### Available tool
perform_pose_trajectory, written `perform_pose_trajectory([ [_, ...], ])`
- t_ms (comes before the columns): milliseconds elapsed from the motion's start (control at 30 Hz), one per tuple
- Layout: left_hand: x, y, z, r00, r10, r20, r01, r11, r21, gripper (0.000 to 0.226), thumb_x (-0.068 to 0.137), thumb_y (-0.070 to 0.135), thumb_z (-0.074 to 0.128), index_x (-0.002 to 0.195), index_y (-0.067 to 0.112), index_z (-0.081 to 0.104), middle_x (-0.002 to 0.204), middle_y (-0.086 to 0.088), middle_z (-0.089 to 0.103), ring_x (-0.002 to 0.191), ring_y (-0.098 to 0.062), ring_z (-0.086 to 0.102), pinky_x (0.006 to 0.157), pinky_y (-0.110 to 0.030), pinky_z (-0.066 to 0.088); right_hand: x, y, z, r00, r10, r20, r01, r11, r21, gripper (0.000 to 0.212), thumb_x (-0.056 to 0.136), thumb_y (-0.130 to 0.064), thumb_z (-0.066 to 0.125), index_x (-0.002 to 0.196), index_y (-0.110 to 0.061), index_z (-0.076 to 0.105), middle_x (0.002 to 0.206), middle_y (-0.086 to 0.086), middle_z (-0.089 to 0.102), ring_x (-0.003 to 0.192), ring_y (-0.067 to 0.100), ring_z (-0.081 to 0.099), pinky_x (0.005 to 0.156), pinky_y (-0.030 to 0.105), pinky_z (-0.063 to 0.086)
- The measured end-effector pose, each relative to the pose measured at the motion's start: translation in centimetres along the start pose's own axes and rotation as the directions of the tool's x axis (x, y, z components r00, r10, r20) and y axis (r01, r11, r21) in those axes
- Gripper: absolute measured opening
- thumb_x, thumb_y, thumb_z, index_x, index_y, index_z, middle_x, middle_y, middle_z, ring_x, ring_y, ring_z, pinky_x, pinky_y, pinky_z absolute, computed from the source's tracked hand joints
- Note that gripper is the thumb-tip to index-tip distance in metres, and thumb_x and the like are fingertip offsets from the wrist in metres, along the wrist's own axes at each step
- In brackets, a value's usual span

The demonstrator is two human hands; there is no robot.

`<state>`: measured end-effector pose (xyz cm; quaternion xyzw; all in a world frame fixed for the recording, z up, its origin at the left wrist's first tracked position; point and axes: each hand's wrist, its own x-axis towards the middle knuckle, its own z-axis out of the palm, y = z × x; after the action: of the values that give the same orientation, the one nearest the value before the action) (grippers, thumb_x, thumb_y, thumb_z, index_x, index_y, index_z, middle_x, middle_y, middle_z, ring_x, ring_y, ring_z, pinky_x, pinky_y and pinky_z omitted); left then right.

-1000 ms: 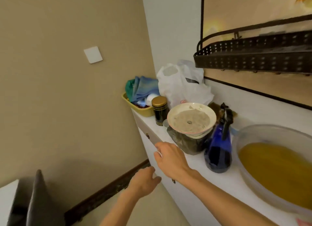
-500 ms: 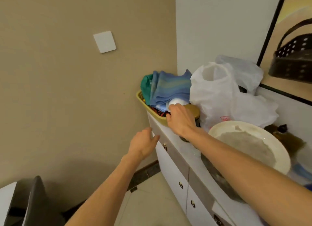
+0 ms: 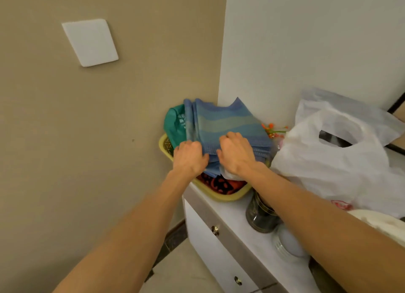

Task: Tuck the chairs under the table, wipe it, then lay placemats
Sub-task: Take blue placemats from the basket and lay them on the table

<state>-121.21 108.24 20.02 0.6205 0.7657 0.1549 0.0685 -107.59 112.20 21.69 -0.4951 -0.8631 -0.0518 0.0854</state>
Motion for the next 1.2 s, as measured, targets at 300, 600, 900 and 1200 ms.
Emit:
perform_pose_trajectory([
  [300, 1.8, -1.3, 0.1, 0.987, 0.089, -0.137, -0.076, 0.993, 0.094, 0.026, 0.095, 0.028, 0.048, 0.075, 0.018, 0.061, 0.086, -0.004, 0.068, 0.095, -0.026, 0.062, 0.116, -0.048, 0.022, 3.0, 0.2, 0.7, 0.998, -0.036, 0.049, 0.036, 0.999, 0.005, 0.037, 0.096, -0.042, 0.050, 0.110, -0.008, 0.057, 0.115, 0.012, 0.056, 0.110, 0.031, 0.050, 0.091, 0.041, 0.040],
  [600, 1.0, -0.5, -8.8, 0.865, -0.054, -0.499, -0.014, 0.991, -0.130, 0.028, 0.096, 0.028, 0.047, 0.073, 0.013, 0.055, 0.076, -0.016, 0.067, 0.070, -0.042, 0.059, 0.057, -0.040, 0.040, 4.4, -2.8, -4.7, 0.927, -0.145, -0.346, 0.175, 0.983, 0.057, 0.035, 0.098, -0.035, 0.045, 0.083, -0.008, 0.062, 0.080, 0.012, 0.063, 0.074, 0.033, 0.060, 0.059, 0.036, 0.030],
  [900, -6.0, -2.8, -14.6, 0.702, -0.168, -0.692, 0.149, 0.985, -0.088, 0.025, 0.094, 0.015, 0.045, 0.072, 0.007, 0.053, 0.065, -0.016, 0.061, 0.061, -0.044, 0.047, 0.054, -0.045, 0.040, 2.0, -8.5, -9.3, 0.845, -0.269, -0.462, 0.360, 0.926, 0.118, 0.024, 0.095, -0.025, 0.044, 0.080, -0.009, 0.054, 0.072, 0.011, 0.060, 0.056, 0.036, 0.058, 0.052, 0.035, 0.029],
  [1200, -18.5, -8.8, -15.0, 0.614, -0.227, -0.756, 0.296, 0.954, -0.047, 0.029, 0.100, 0.029, 0.046, 0.087, 0.012, 0.066, 0.070, -0.015, 0.068, 0.066, -0.042, 0.059, 0.055, -0.041, 0.042, -2.9, -15.6, -11.7, 0.769, -0.510, -0.386, 0.581, 0.809, 0.089, 0.014, 0.091, -0.004, 0.045, 0.099, -0.008, 0.056, 0.097, 0.014, 0.068, 0.084, 0.040, 0.064, 0.058, 0.036, 0.026],
])
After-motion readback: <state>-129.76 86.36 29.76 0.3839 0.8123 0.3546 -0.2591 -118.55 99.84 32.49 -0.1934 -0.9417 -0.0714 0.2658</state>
